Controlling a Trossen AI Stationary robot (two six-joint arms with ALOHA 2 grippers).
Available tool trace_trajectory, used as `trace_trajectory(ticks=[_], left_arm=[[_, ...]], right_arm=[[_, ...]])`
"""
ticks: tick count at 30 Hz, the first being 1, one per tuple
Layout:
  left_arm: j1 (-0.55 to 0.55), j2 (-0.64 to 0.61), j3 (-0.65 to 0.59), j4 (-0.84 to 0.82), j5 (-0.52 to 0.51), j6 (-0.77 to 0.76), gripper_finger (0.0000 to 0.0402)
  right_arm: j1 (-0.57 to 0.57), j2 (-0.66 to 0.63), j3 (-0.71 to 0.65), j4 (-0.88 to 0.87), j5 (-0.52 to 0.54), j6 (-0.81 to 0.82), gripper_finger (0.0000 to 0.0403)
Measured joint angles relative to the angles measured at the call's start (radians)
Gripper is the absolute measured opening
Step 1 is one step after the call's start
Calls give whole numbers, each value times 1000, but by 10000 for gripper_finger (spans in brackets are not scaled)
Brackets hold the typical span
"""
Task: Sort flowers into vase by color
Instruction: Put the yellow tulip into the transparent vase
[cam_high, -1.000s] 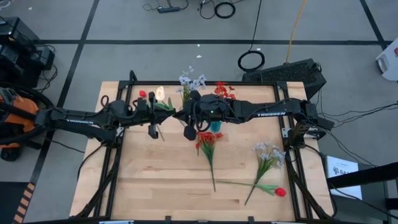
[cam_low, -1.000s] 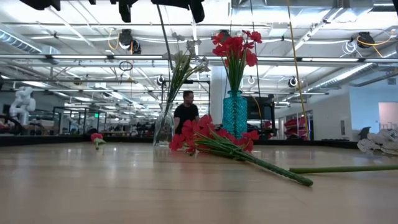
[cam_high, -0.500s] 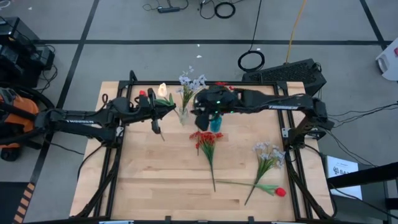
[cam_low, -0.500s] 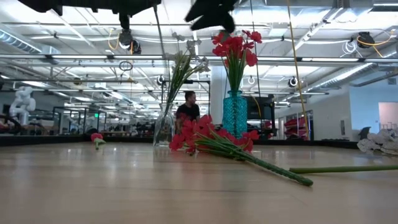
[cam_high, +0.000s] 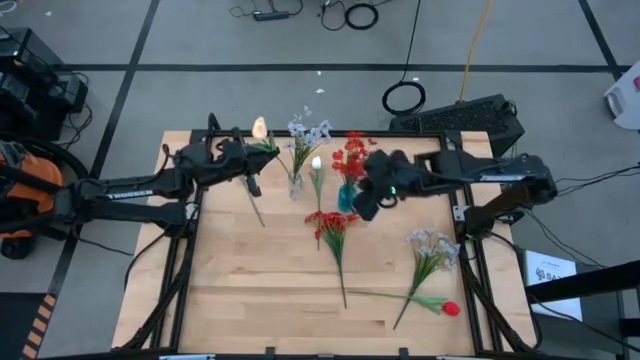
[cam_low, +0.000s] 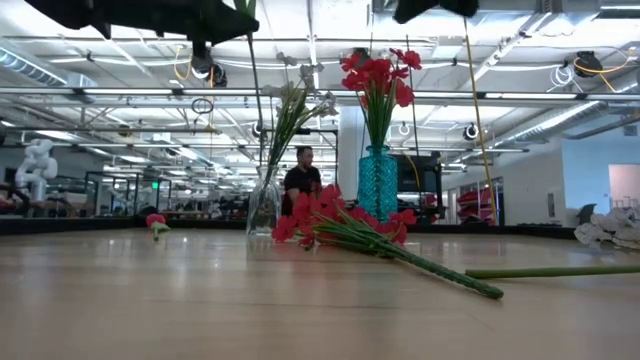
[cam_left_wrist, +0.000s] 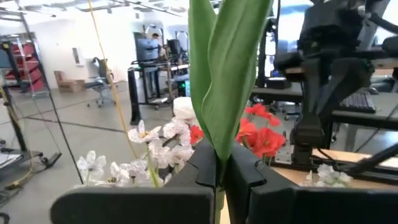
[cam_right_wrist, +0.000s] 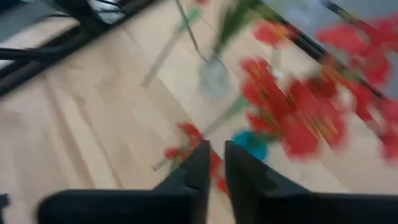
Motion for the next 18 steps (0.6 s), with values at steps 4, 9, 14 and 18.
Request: trace_trajectory(ticks=[4, 9, 14, 18], left_arm=[[45, 18, 0, 2, 32, -1, 9], [76, 79, 0, 22, 79, -2, 9], [83, 152, 0, 76, 110, -2, 9], [83, 193, 0, 76, 110, 1, 9]], right_arm=[[88, -21, 0, -49, 76, 124, 12], [167, -23, 0, -51, 165, 183, 10], [212, -7, 0, -61, 212, 240, 3], [241, 14, 0, -89, 235, 306, 2]])
